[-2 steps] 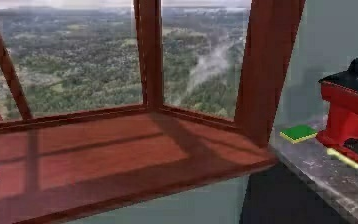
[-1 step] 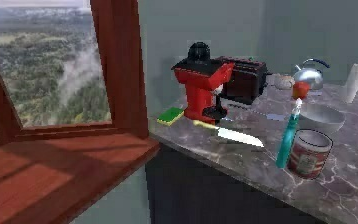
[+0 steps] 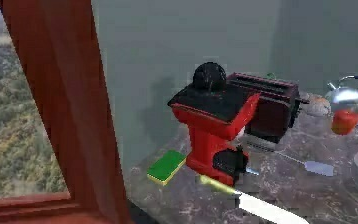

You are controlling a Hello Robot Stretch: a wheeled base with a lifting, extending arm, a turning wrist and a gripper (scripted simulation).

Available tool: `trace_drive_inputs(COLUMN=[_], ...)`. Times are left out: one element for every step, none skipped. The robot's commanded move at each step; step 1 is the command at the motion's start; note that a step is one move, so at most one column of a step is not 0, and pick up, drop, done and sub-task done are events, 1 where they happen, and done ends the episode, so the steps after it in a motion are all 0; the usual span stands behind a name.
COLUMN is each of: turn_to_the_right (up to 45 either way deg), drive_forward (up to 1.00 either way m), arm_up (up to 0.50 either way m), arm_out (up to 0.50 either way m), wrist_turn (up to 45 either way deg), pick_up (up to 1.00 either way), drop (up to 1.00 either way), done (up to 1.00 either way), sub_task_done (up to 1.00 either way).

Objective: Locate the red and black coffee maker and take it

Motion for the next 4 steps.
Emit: trace_drive_inputs(turn_to_the_right=[-45.0, -27.0, 0.0, 0.0], drive_forward=[0.0, 0.0, 0.0, 0.0], arm_up=[0.0, 0.0, 0.5, 0.38], arm_out=[0.0, 0.0, 0.0, 0.0], wrist_turn=[0.0, 0.0, 0.0, 0.0], pick_up=[0.0, 0.0, 0.0, 0.0], drop=[0.0, 0.0, 0.0, 0.0], done=[0.0, 0.0, 0.0, 0.0], sub_task_done=[0.0, 0.0, 0.0, 0.0])
